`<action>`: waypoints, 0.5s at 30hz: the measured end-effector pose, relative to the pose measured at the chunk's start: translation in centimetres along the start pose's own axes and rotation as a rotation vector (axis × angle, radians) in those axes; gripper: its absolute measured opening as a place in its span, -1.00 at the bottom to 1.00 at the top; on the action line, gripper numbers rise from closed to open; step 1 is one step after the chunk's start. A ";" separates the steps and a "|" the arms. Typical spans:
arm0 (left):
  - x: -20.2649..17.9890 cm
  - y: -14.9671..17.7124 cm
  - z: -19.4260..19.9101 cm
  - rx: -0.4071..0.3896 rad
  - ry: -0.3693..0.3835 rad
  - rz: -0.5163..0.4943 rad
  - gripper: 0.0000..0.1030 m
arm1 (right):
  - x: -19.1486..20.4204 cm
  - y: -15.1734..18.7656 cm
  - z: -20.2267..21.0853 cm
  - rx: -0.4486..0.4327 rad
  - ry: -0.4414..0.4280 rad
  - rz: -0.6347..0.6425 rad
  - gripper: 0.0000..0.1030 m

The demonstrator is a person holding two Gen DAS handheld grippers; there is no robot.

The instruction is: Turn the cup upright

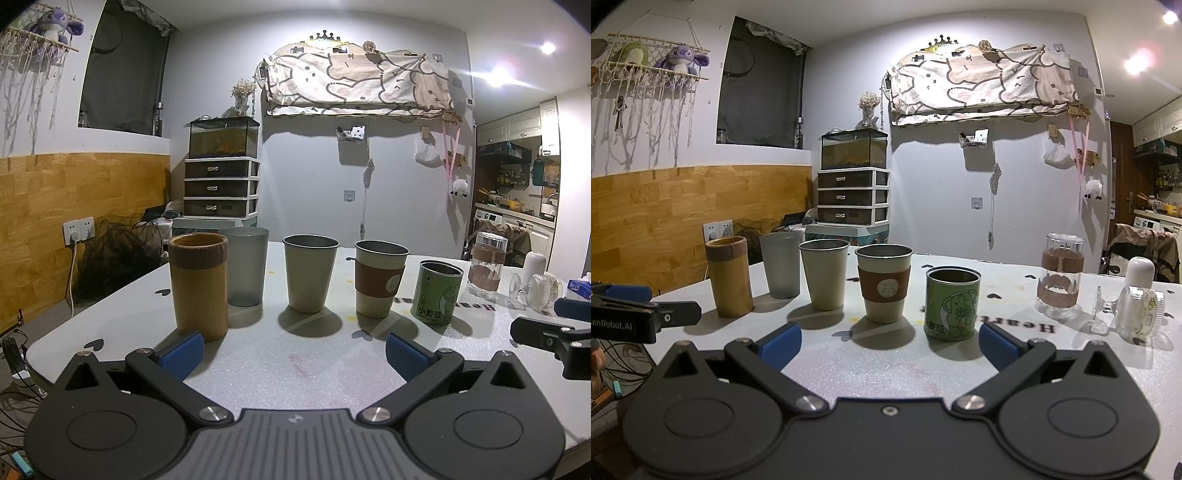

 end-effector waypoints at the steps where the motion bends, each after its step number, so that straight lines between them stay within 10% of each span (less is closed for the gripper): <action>1: 0.0 0.0 0.0 0.000 0.000 0.000 1.00 | 0.0 0.0 0.0 0.001 0.000 -0.001 1.00; 15: 0.1 0.0 0.0 0.000 0.000 0.001 1.00 | 0.1 0.0 0.1 0.001 -0.002 0.000 1.00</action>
Point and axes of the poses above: each gripper's, at about its wrist camera, not at the fingertips, and z roughly against the way its jaws point, x to its left, y to its underside, the point moved 10 cm from there along -z, roughly the way its jaws point, and after that the axes turned 13 degrees about -z, right-handed, at the moved point
